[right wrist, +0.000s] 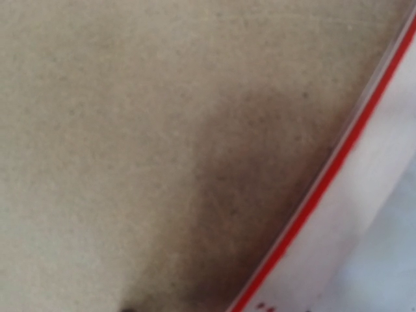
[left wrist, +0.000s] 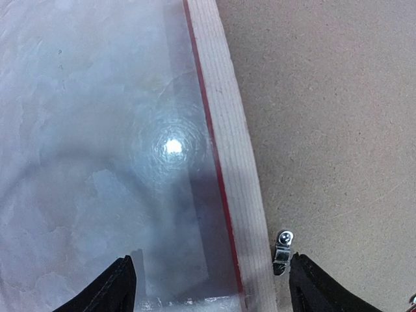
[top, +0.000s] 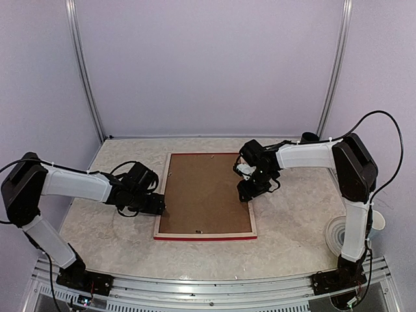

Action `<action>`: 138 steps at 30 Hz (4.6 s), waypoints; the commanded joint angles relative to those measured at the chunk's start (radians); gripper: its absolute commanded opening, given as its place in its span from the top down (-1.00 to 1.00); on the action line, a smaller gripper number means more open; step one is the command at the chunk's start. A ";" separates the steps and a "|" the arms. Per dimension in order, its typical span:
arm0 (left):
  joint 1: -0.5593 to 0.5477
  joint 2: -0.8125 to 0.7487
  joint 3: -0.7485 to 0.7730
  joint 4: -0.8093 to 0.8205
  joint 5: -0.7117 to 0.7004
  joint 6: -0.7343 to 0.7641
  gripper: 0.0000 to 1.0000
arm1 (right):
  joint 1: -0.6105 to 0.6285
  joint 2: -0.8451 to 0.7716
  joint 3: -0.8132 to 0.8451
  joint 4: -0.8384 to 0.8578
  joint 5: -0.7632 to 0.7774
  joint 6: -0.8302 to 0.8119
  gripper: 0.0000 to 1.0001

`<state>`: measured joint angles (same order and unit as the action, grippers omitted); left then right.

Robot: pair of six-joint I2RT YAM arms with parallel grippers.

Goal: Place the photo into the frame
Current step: Press the fastener onto the backboard.

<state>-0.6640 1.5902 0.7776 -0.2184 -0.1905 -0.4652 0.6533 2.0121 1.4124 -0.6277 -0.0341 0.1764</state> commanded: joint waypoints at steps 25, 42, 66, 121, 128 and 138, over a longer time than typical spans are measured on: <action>-0.004 0.066 0.035 -0.023 0.002 0.000 -0.55 | 0.002 -0.004 -0.021 0.000 -0.011 0.002 -0.06; 0.027 0.070 -0.037 0.053 0.105 -0.023 -0.09 | 0.002 -0.004 -0.026 0.001 -0.009 0.003 -0.05; 0.001 0.058 0.018 -0.063 0.005 -0.011 0.50 | 0.001 0.002 -0.018 0.000 -0.015 0.002 -0.05; -0.016 0.081 0.112 -0.157 0.018 0.062 -0.03 | 0.001 -0.006 -0.020 0.005 -0.059 -0.005 -0.05; -0.011 0.109 0.110 -0.142 -0.016 0.056 0.07 | 0.002 -0.007 -0.025 0.008 -0.059 -0.003 -0.05; -0.011 0.108 0.100 -0.137 -0.018 0.050 0.24 | 0.000 -0.004 -0.024 0.009 -0.060 -0.004 -0.05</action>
<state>-0.6765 1.6798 0.8909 -0.3275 -0.1841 -0.4152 0.6533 2.0121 1.4048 -0.6205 -0.0788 0.1761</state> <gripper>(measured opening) 0.393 0.527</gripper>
